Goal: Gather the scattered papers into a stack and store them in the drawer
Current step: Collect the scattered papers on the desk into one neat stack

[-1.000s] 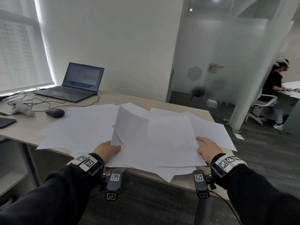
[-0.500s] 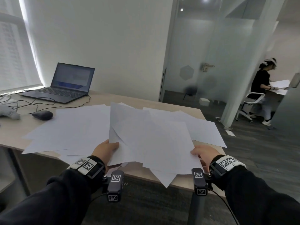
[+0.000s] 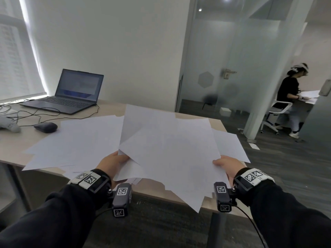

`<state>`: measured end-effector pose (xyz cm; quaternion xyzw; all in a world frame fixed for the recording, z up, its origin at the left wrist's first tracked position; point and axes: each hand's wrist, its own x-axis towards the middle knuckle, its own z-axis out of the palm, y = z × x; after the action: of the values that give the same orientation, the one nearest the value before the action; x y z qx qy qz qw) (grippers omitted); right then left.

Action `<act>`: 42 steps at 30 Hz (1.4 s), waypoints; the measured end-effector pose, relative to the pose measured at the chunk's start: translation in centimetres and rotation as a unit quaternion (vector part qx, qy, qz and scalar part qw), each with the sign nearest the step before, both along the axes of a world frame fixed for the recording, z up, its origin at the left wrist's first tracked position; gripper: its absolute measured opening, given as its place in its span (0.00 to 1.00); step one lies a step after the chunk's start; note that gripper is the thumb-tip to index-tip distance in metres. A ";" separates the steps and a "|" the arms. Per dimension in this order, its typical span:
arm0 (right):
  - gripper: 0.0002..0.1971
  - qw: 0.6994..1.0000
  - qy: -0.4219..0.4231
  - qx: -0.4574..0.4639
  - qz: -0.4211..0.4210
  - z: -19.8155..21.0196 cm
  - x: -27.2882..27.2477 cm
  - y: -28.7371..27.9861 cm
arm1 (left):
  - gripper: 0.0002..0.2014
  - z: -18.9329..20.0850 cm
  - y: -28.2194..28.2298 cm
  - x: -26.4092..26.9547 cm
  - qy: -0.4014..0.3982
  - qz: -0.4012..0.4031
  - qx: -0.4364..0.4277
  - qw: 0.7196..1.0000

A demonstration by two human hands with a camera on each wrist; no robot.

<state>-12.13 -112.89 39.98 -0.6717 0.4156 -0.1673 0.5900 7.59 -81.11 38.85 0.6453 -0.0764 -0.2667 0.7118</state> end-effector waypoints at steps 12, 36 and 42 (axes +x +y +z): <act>0.20 0.995 0.042 -0.071 -0.054 -2.7 1.2 -5.2 | 0.14 -0.7 -1.2 0.2 0.040 0.061 0.029 0.997; 0.08 0.979 0.021 -0.204 0.002 0.1 1.5 2.2 | 0.16 -0.4 -1.9 -0.1 -0.103 0.021 0.149 0.983; 0.07 0.983 0.057 -0.164 0.061 -0.9 2.4 2.3 | 0.21 -0.8 -2.1 -0.4 -0.113 -0.027 0.136 0.984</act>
<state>-9.72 -110.54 39.10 -0.7916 0.3738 -0.1583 0.4568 7.23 -83.20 38.08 0.7598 -0.1361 -0.2190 0.5968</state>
